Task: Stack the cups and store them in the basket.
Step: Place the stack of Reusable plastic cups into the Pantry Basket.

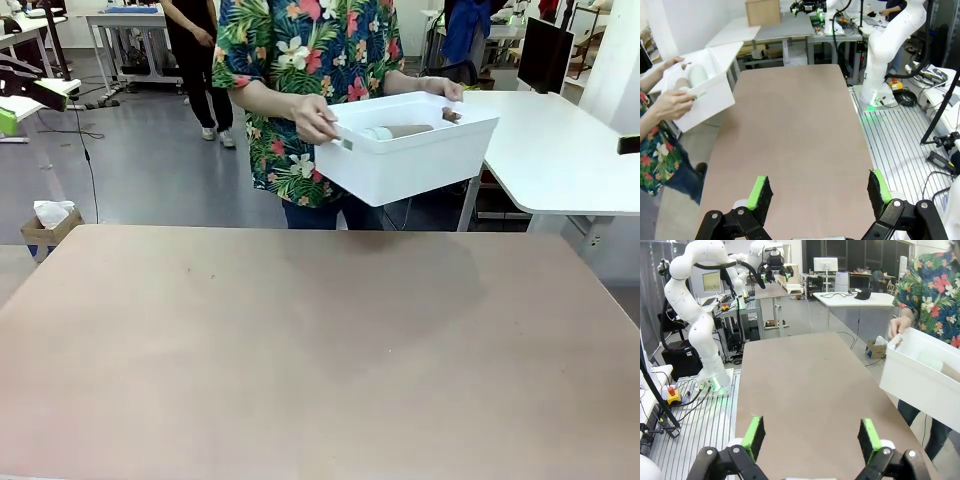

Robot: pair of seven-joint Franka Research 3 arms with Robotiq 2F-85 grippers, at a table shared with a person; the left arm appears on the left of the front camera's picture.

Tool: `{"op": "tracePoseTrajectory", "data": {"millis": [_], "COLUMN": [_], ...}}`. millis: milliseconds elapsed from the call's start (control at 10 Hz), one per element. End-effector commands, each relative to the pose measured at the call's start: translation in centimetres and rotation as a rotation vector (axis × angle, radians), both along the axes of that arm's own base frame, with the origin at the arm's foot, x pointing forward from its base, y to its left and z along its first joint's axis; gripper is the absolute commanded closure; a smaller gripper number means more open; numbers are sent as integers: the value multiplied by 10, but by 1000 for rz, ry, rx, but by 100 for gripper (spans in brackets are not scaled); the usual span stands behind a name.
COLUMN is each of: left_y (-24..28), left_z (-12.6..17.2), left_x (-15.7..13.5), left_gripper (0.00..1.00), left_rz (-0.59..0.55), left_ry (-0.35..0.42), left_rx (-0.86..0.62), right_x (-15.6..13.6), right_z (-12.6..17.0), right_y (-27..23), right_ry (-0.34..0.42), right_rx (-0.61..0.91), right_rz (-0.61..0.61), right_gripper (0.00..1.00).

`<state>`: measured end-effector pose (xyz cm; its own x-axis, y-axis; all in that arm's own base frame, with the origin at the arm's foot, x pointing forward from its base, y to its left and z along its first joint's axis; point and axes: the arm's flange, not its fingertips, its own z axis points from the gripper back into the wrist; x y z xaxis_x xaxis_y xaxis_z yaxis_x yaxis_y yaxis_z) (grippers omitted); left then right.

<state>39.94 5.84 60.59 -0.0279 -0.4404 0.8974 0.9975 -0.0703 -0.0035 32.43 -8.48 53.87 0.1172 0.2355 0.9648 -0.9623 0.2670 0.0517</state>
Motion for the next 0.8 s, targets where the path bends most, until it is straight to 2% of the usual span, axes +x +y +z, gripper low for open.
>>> {"op": "tracePoseTrajectory", "data": {"millis": [0,700], "left_y": [-1,-1], "left_z": [4,4], "left_x": [-2,-2], "left_gripper": [0,0], "left_rz": [-3,-3], "left_ry": [7,7], "left_rx": [-4,-4], "right_x": [-2,-2], "right_z": [1,1], "right_y": [3,3], "right_ry": [1,1], "right_rx": [26,26], "right_rz": [-8,-8], "right_gripper": [0,0]}}
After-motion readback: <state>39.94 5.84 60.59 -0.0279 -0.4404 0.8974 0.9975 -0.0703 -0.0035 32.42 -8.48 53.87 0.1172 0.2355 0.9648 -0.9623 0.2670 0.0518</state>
